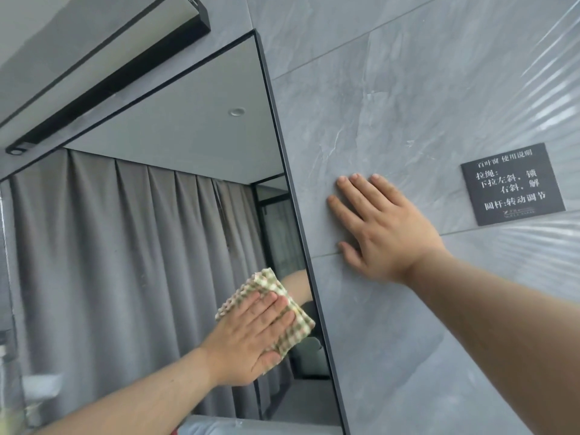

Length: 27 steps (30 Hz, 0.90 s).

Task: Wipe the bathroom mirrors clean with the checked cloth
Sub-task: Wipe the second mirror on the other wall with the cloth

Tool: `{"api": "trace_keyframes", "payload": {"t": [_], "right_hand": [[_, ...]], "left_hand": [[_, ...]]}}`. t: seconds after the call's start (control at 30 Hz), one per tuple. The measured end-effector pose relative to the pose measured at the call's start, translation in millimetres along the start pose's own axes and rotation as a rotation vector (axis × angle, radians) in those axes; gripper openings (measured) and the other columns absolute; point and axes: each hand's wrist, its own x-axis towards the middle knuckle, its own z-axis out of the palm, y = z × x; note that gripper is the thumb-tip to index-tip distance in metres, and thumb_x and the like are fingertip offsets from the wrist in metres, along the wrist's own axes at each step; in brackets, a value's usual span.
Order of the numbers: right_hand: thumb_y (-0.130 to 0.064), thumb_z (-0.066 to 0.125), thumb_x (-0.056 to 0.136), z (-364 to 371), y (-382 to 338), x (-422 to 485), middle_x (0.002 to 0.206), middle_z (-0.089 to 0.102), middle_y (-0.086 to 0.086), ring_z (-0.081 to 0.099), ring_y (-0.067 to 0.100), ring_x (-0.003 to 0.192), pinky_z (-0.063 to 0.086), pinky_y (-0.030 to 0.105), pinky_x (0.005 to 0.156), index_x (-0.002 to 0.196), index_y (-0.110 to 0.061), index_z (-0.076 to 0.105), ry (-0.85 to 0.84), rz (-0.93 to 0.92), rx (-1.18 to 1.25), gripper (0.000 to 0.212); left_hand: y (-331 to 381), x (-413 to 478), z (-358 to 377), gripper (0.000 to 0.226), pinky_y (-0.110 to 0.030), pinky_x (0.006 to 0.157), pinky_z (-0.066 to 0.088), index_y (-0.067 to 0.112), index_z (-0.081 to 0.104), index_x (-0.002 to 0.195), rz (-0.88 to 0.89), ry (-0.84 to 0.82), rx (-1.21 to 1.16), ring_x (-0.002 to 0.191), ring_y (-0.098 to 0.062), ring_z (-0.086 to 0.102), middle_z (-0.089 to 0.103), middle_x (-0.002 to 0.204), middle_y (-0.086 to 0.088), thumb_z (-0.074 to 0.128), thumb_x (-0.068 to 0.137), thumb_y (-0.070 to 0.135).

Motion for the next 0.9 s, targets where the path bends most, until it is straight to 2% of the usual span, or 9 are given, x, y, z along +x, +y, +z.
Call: {"api": "trace_keyframes", "payload": {"t": [0.17,0.27,0.33,0.43,0.5,0.57,0.67,0.8,0.9], "right_hand": [[-0.046,0.047,0.084,1.0,0.0,0.1,0.152,0.04,0.025,0.04,0.041,0.139,0.023,0.053,0.119,0.143,-0.005,0.048,0.012,0.0,-0.004,0.072],[-0.046,0.047,0.084,1.0,-0.1,0.5,0.152,0.039,0.024,0.039,0.041,0.139,0.023,0.053,0.119,0.143,-0.005,0.048,0.013,0.0,-0.011,0.072],[-0.046,0.046,0.085,0.9,-0.3,0.6,0.152,0.039,0.024,0.039,0.042,0.139,0.023,0.053,0.119,0.144,-0.005,0.048,0.009,0.002,-0.013,0.072],[-0.047,0.045,0.085,1.6,-0.4,0.5,0.153,0.039,0.024,0.038,0.041,0.14,0.022,0.053,0.119,0.144,-0.005,0.047,0.012,0.006,-0.018,0.072],[-0.047,0.045,0.086,2.3,-0.1,0.5,0.153,0.038,0.024,0.038,0.041,0.14,0.022,0.053,0.119,0.145,-0.006,0.047,0.012,0.007,-0.021,0.072],[-0.046,0.044,0.086,1.7,0.1,1.0,0.153,0.038,0.024,0.038,0.041,0.14,0.022,0.053,0.119,0.144,-0.006,0.047,0.013,0.007,-0.022,0.071],[-0.047,0.045,0.086,1.1,0.3,1.5,0.153,0.038,0.024,0.037,0.041,0.14,0.022,0.053,0.119,0.144,-0.005,0.046,0.01,0.001,-0.026,0.071],[-0.047,0.043,0.086,2.4,0.5,1.9,0.154,0.036,0.024,0.036,0.041,0.141,0.02,0.053,0.12,0.146,-0.006,0.044,0.013,0.0,-0.04,0.072],[-0.048,0.04,0.088,3.0,-0.3,1.6,0.155,0.035,0.023,0.035,0.041,0.142,0.02,0.053,0.12,0.147,-0.006,0.042,0.017,0.011,-0.063,0.073]], "left_hand": [[-38.0,30.3,-9.3,0.071,-0.037,0.123,-0.001,0.008,-0.007,0.158,-0.344,-0.039,-0.104,0.153,-0.026,-0.008,-0.014,0.166,-0.011,0.008,0.103,0.051],[-78.2,58.0,-20.3,0.068,-0.031,0.123,-0.009,0.015,-0.017,0.156,-0.582,-0.005,-0.201,0.152,-0.018,-0.018,-0.025,0.163,-0.004,0.006,0.102,0.051],[-113.3,77.4,-28.8,0.068,-0.031,0.122,-0.012,0.014,-0.012,0.156,-0.801,0.023,-0.245,0.151,-0.016,-0.019,-0.02,0.164,-0.005,0.009,0.101,0.047],[-159.3,100.1,-38.3,0.067,-0.036,0.124,-0.007,0.011,-0.003,0.158,-1.118,0.089,-0.366,0.153,-0.019,-0.01,-0.009,0.167,-0.009,0.022,0.103,0.039],[-171.5,104.7,-39.0,0.066,-0.037,0.124,-0.007,0.01,-0.002,0.158,-1.217,0.107,-0.398,0.153,-0.02,-0.009,-0.008,0.167,-0.009,0.027,0.105,0.034],[-169.1,102.2,-39.0,0.066,-0.037,0.124,-0.007,0.009,-0.003,0.158,-1.201,0.101,-0.384,0.153,-0.021,-0.01,-0.009,0.166,-0.011,0.028,0.105,0.033],[-149.2,86.1,-33.1,0.068,-0.038,0.124,-0.007,0.008,-0.003,0.158,-1.061,0.089,-0.367,0.153,-0.022,-0.012,-0.01,0.166,-0.011,0.024,0.102,0.035],[-104.1,65.6,-21.4,0.071,-0.044,0.125,-0.003,0.004,-0.001,0.157,-0.895,0.094,-0.322,0.153,-0.022,-0.012,-0.006,0.166,-0.013,0.015,0.097,0.039],[-62.0,58.9,-16.5,0.07,-0.048,0.125,-0.001,0.005,-0.006,0.156,-0.805,0.053,-0.311,0.153,-0.025,-0.013,-0.009,0.166,-0.014,0.015,0.099,0.039]]}}
